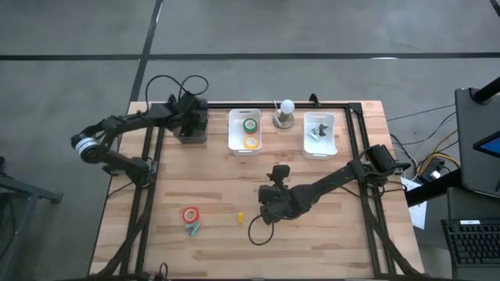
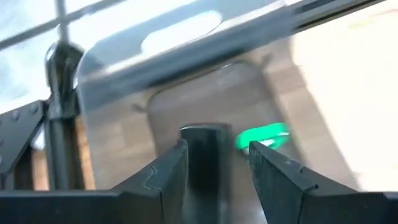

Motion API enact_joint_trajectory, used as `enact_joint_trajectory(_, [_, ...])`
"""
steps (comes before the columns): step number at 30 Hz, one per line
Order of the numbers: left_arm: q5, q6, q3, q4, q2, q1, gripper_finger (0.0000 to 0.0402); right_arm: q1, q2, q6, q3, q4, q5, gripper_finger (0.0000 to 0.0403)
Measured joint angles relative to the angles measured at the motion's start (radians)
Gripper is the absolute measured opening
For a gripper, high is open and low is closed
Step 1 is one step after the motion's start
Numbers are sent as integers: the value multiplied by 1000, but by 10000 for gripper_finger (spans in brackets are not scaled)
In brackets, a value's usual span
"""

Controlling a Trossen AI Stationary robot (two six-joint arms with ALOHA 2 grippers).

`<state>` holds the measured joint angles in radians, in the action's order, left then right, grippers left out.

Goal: Pick and place Stapler, Stapler remover, tape
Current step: Put the yellow stapler into the black bin

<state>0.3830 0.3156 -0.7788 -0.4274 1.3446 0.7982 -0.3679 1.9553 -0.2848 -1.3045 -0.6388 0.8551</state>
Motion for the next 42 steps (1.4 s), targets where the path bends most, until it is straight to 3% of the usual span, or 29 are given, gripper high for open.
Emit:
enact_joint_trajectory(10, [-43,0,0,0,-254,-189,172,0,0,0,0,0,0,226])
enact_joint_trajectory(19, [-139,-170,2,16,-349,-544,172,0,0,3,1,-61,0,226])
enact_joint_trajectory(30, [-137,-281,16,115,-249,-941,172,4,0,-129,2,-311,0,226])
enact_joint_trajectory(42, [-165,-352,-107,115,80,-1071,172,17,-55,-222,12,-329,-72,226])
